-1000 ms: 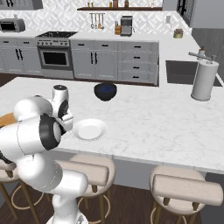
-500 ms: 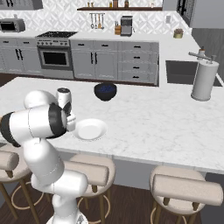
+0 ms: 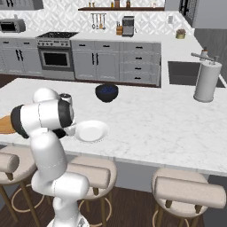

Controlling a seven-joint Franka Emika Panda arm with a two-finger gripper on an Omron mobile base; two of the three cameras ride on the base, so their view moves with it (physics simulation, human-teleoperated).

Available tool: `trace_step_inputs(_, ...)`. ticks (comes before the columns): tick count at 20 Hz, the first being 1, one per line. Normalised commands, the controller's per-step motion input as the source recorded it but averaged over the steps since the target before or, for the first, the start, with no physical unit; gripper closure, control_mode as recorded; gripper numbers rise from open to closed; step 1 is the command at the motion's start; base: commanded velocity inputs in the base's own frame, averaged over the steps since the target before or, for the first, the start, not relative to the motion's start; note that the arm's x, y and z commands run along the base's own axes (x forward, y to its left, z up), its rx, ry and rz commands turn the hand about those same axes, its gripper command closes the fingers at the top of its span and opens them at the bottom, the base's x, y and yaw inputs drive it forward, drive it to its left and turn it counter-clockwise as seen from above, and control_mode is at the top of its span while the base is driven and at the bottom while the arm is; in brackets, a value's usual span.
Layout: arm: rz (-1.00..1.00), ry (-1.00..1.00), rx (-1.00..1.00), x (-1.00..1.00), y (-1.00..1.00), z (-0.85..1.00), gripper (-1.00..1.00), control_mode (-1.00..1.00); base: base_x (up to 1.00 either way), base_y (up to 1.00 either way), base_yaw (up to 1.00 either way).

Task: Pick the chicken drumstick and lemon from their plates and place them in the bowl. Then put the bowl in the fridge.

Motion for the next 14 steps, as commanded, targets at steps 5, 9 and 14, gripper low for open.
trace_step_inputs(5,0.05,0.01,0.00,0.02,0.18,-0.49,1.00,-1.00,0.00,0.00,0.00)
trace_step_inputs(9,-0.01,0.00,0.00,-0.35,0.03,0.13,1.00,-1.00,0.00,0.00,0.00)
trace_step_inputs(14,-0.13,-0.02,0.00,-0.61,-0.01,0.62,1.00,-1.00,0.00,0.00,0.00)
